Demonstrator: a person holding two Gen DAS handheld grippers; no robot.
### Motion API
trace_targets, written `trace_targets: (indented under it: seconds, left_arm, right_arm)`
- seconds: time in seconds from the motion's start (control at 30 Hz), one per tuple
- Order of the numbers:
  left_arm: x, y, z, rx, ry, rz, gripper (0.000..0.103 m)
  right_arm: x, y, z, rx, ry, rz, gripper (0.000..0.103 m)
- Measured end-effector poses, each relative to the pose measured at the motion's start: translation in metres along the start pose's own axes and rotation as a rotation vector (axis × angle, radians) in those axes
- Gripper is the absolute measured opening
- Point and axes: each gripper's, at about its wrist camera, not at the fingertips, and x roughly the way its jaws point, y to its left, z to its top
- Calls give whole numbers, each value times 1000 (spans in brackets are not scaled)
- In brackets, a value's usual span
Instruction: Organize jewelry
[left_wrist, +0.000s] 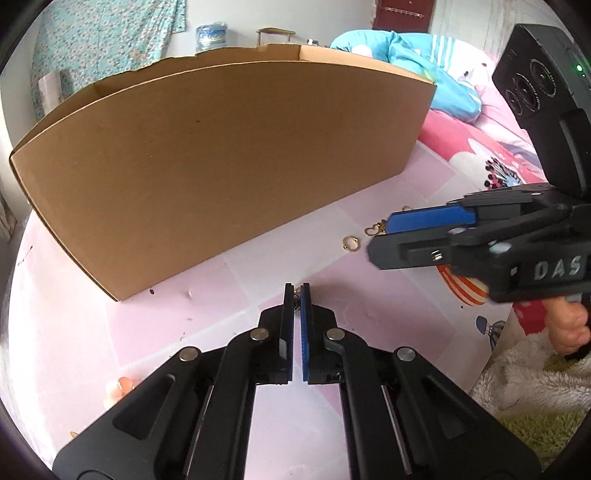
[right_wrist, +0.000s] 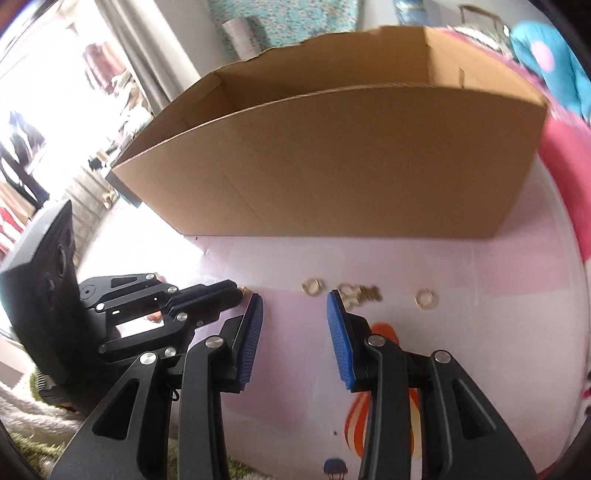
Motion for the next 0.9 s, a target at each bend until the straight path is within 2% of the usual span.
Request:
trace_targets:
  seconds: [0.07, 0.2, 0.37, 0.77, 0.9]
  left_arm:
    - [0, 0, 0, -2, -3, 2, 2]
    - [0, -1, -1, -3, -7, 5, 2]
    - [-1, -1, -2, -7, -9, 3, 2]
    - [-2, 2, -4, -17, -16, -10, 2]
    - [-2, 3, -4, -18, -17, -12, 3]
  right_arm:
    - [6, 5, 4, -28, 6, -11, 28]
    - [12, 11, 10, -67, 17, -33, 24]
    - [18, 25, 21, -92, 14, -106, 22]
    - [25, 24, 14, -121, 20, -176, 22]
    - [27, 30, 12, -151, 13, -214, 17]
